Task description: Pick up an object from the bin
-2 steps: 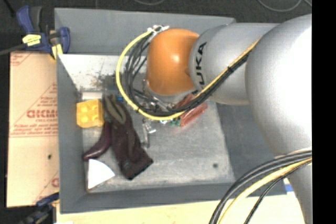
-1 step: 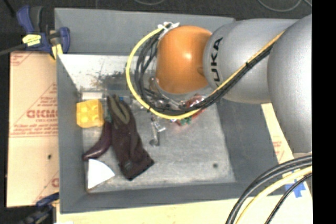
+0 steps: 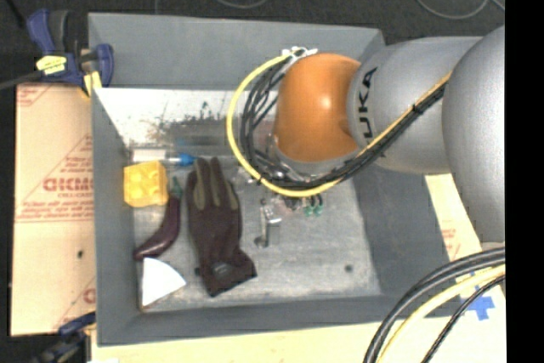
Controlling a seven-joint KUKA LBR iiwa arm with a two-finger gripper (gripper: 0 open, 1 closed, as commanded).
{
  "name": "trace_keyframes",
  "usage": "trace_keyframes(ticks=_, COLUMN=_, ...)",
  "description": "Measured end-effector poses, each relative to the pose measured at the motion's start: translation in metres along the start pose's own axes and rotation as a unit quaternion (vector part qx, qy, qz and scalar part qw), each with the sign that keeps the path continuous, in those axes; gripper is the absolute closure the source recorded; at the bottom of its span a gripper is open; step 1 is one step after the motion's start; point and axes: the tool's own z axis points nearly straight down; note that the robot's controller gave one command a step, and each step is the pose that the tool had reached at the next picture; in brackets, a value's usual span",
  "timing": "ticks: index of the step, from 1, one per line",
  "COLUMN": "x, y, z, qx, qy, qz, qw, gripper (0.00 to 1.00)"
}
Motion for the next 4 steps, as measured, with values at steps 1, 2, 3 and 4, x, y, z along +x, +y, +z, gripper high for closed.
trace_keyframes(ticks=1, x=-0.007, y=0.034, z=0.004, qx=0.002, qy=-0.0051, qz=0.004, qw=1.0, gripper=0.0)
trace_keyframes(ticks=2, x=0.018, y=0.045, z=0.067, qx=0.0, qy=-0.0042, qz=-0.085, qw=0.9964, gripper=1.0)
trace_keyframes(ticks=3, x=0.018, y=0.045, z=0.067, qx=0.0, qy=-0.0042, qz=-0.086, qw=0.9963, gripper=1.0)
trace_keyframes(ticks=4, x=0.018, y=0.045, z=0.067, qx=0.0, qy=-0.0042, qz=-0.086, qw=0.9963, gripper=1.0)
